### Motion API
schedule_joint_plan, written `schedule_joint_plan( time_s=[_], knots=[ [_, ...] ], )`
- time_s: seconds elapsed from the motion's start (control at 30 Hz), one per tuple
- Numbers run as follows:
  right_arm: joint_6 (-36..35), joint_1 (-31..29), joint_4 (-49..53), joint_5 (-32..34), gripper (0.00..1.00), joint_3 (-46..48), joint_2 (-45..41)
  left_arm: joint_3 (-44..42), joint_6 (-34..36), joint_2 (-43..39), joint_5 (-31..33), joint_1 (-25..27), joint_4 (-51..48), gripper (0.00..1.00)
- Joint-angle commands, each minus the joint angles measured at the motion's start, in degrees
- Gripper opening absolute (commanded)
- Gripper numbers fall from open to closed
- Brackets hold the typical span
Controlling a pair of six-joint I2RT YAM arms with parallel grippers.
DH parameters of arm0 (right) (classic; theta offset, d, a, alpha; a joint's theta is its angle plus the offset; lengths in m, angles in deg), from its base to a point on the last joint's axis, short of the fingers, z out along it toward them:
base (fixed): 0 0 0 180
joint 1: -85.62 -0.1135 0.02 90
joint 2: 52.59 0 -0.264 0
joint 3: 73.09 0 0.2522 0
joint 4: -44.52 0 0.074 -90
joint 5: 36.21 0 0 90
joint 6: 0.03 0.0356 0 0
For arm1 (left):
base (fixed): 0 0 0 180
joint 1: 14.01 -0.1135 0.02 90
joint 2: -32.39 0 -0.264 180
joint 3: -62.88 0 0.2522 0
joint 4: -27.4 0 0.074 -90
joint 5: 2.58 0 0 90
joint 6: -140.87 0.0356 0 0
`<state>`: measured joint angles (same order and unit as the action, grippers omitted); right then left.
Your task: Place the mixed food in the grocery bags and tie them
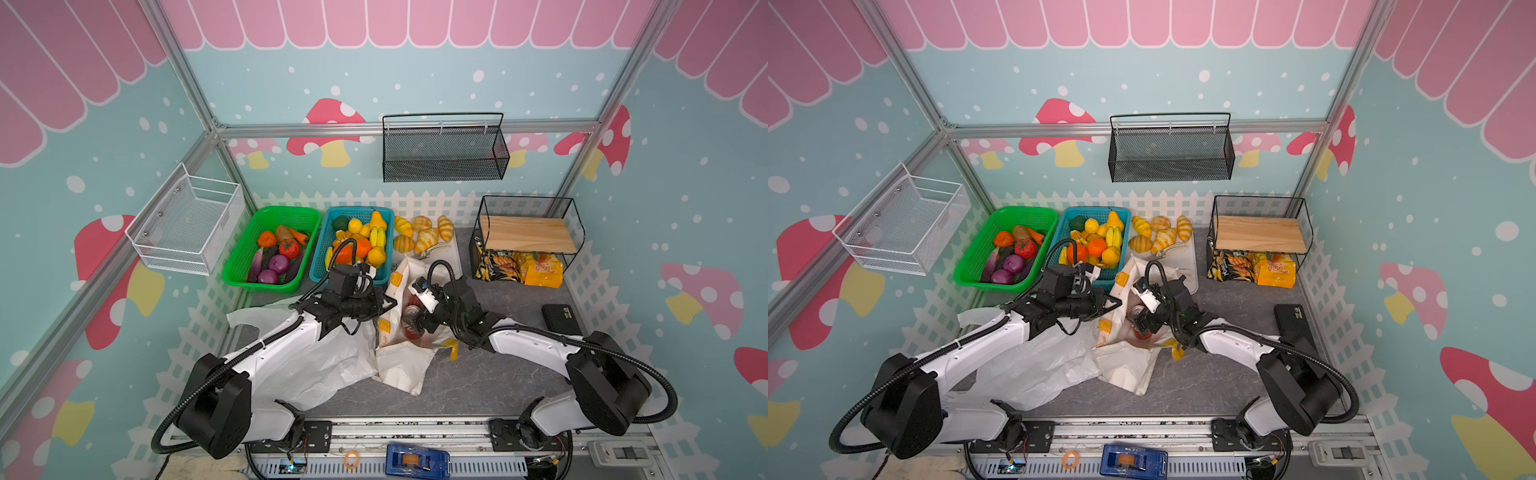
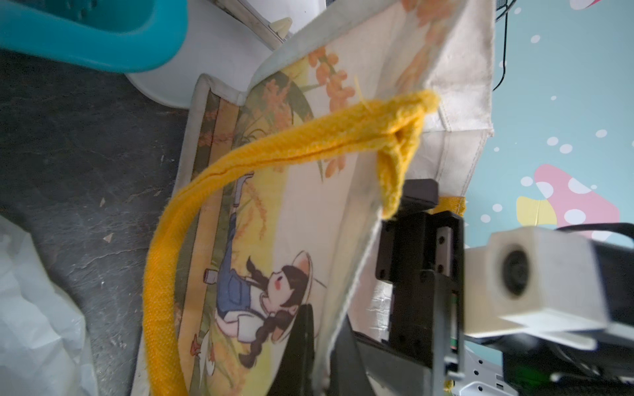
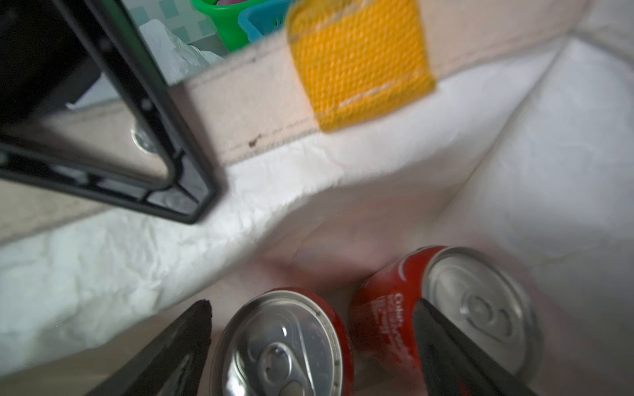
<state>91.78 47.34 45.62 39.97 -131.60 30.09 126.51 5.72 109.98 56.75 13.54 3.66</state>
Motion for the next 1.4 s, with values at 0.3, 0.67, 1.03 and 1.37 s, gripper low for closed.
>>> schedule_joint_plan(
  time_s=[0.3,0.67,1.03,1.37],
  knots=[
    [3.82,0.37,25.39,5.41,0.94,-16.93,-6.90,0.93,0.67,0.13,0.62,-0.58,0.31,0.00],
    [14.54,8.53,41.64,14.95,0.89,-13.86,-16.18,0.96,0.50,0.47,0.44,-0.66,0.56,0.00],
    [18.10,10.77,33.12,8.03,0.41,-7.76,-10.37,0.83,-0.01,-0.33,0.62,-0.60,0.75,0.00],
    [15.37,12.05,39.96,14.08,0.08,-11.17,-10.32,1.46,-1.93,-0.31,1.15,3.10,1.67,0.00]
  ],
)
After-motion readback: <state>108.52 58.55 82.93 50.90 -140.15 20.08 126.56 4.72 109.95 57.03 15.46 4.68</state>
